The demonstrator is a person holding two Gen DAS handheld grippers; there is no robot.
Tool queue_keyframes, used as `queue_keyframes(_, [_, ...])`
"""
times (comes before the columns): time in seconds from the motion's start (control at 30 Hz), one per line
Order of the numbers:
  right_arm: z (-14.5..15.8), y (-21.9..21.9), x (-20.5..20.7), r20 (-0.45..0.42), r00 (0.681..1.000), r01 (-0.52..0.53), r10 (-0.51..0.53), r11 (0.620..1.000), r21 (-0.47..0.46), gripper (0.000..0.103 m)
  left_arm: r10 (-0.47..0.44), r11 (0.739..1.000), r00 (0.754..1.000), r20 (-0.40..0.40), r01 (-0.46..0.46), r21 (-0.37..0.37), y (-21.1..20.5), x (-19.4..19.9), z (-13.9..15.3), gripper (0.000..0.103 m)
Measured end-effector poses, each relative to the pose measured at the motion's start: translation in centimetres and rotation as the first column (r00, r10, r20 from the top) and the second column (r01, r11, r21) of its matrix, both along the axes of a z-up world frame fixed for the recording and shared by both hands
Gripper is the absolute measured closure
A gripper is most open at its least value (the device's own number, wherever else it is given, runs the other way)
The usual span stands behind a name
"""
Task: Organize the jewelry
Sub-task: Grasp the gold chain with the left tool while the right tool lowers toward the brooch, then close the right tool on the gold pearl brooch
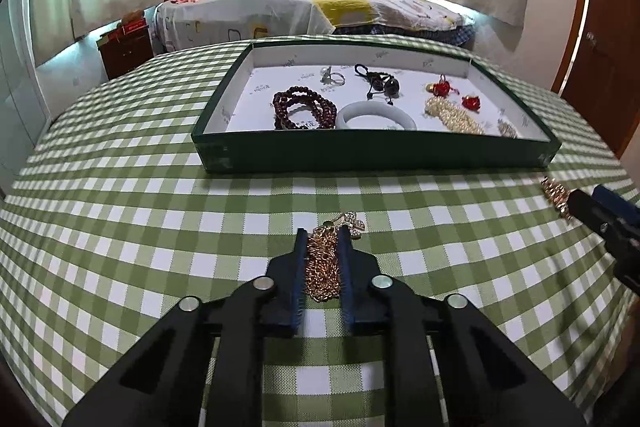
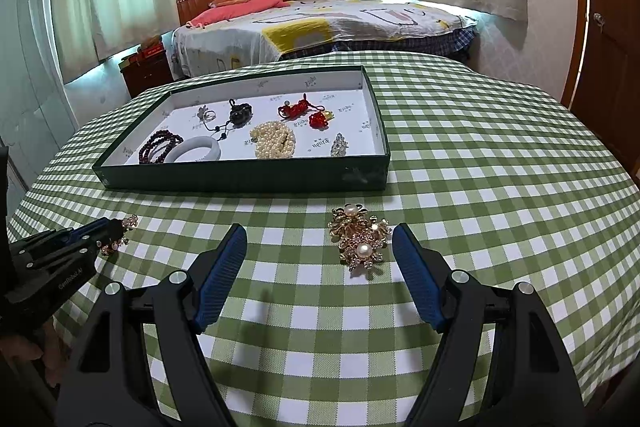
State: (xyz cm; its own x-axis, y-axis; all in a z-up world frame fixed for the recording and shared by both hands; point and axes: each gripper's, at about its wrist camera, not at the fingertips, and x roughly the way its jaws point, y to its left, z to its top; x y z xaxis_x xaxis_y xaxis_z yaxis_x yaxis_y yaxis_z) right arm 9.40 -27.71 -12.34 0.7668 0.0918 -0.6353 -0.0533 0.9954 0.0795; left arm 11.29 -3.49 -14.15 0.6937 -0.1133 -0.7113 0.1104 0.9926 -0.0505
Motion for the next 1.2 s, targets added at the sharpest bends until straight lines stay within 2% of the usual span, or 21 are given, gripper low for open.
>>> queue_keyframes(0.2, [0.0, -0.5, 0.1, -0.001, 1.000, 0.015, -0.015, 1.000, 0.000, 0.030, 0.011, 1.000, 1.000, 0.014, -0.011, -0.014, 0.6, 0.0, 0.6, 0.093])
queue_keyframes(0.4, [-0.1, -1.0, 0.5, -0.010, 0.999, 0.036, -0.036, 0.999, -0.007, 0.030, 0.020, 1.000, 0.998, 0.065, -0.020, 0.003, 1.2, -0.3, 2.0, 0.094])
queue_keyframes(1.0, [-2.3, -2.0, 4.1, -0.145, 0.986, 0.079, -0.085, 0.996, -0.051, 0.030, 0.033, 0.999, 0.998, 0.044, -0.033, -0.008, 1.9, 0.3, 1.5, 0.094])
queue_keyframes(1.1, [-2.3, -2.0, 4.0, -0.140, 0.986, 0.084, -0.092, 0.994, -0.066, 0.037, 0.034, 0.999, 0.999, 0.043, -0.034, -0.010, 1.9, 0.4, 1.4, 0.094])
queue_keyframes(1.2, [-2.2, -2.0, 3.8, -0.132, 0.987, 0.083, -0.091, 0.994, -0.067, 0.050, 0.034, 0.999, 0.999, 0.043, -0.033, -0.010, 1.9, 0.4, 1.4, 0.094])
